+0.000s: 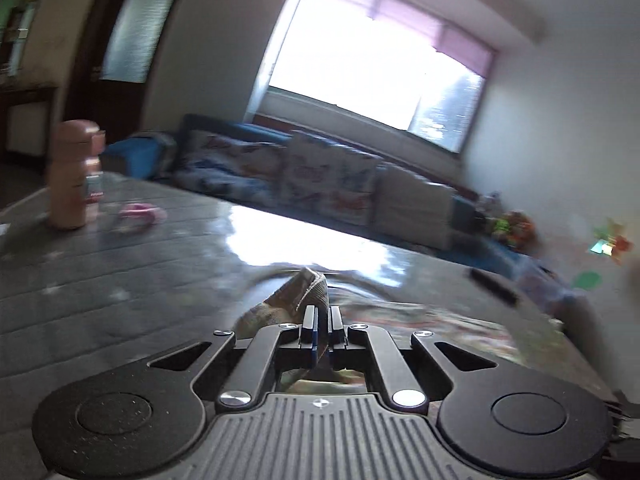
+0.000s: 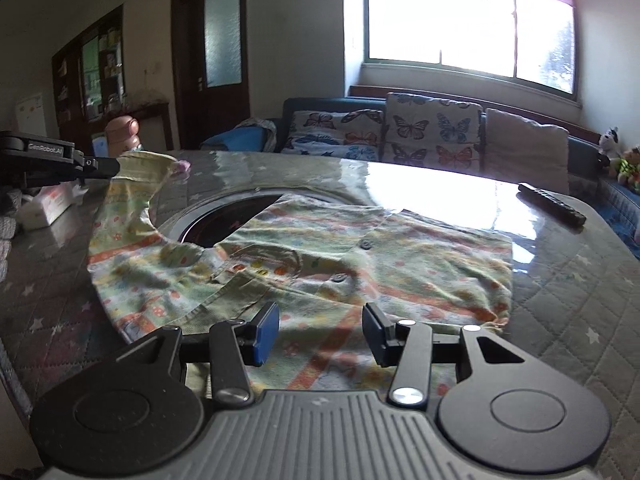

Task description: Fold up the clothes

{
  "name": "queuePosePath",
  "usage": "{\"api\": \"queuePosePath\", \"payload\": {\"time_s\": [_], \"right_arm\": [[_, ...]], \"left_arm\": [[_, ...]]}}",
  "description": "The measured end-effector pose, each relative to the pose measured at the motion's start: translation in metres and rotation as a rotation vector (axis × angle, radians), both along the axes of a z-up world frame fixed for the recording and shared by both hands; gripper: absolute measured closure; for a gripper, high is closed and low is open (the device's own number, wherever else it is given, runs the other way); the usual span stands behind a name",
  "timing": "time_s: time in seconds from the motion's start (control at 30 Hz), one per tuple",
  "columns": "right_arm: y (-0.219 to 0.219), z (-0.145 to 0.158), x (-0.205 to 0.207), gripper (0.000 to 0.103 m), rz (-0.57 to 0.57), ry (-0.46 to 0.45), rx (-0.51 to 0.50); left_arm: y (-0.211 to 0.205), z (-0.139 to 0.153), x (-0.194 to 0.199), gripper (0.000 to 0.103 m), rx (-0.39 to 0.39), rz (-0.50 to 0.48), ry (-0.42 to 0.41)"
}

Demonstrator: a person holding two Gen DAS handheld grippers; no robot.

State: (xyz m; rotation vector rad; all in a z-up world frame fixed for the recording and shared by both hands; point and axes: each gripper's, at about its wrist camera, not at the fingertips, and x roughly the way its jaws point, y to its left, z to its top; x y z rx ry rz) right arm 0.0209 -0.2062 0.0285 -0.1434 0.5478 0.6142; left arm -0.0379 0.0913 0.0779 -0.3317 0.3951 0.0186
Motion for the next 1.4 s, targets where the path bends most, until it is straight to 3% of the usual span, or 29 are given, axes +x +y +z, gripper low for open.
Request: {"api": "queuePosePath", "payload": {"time_s": [0.13, 0.23, 0.37, 0.47, 0.53, 0.6, 0.93, 0.97, 1.03, 1.07, 1.4], "right_arm": [[-0.02, 0.004, 0.004, 0.056, -0.066, -0.003, 0.039], [-0.036, 0.005, 0.007, 0.057, -0.112, 0.015, 0.076], [-0.045, 0.004, 0.01, 0.057, -0.137, 0.041, 0.102], [-0.042, -0.001, 0.014, 0.057, -0.119, 0.079, 0.122], [-0.036, -0.005, 0.015, 0.058, -0.102, 0.1, 0.126], [-0.029, -0.009, 0.018, 0.06, -0.08, 0.124, 0.128], [0.02, -0.032, 0.026, 0.074, 0.0, 0.235, 0.098], [0.021, -0.031, 0.025, 0.076, 0.0, 0.233, 0.093], [0.025, -0.031, 0.023, 0.093, -0.001, 0.226, 0.082], [0.025, -0.028, 0.021, 0.095, -0.004, 0.215, 0.079], [-0.006, 0.022, 0.011, 0.096, -0.075, 0.089, 0.102]], "left_arm": [[-0.057, 0.0, 0.013, 0.098, 0.018, -0.202, -0.013], [-0.096, -0.013, 0.024, 0.098, 0.03, -0.348, 0.043], [-0.133, -0.038, 0.028, 0.096, 0.104, -0.469, 0.134], [-0.139, -0.048, 0.023, 0.094, 0.142, -0.504, 0.161], [-0.134, -0.048, 0.016, 0.084, 0.163, -0.494, 0.154], [-0.125, -0.047, 0.01, 0.062, 0.181, -0.475, 0.143], [-0.054, -0.051, 0.0, 0.047, 0.238, -0.224, 0.151], [-0.05, -0.052, 0.0, 0.046, 0.24, -0.21, 0.155], [-0.046, -0.054, 0.0, 0.046, 0.241, -0.195, 0.162], [-0.044, -0.055, 0.0, 0.046, 0.242, -0.187, 0.165], [-0.028, -0.066, 0.001, 0.042, 0.256, -0.132, 0.195]]}}
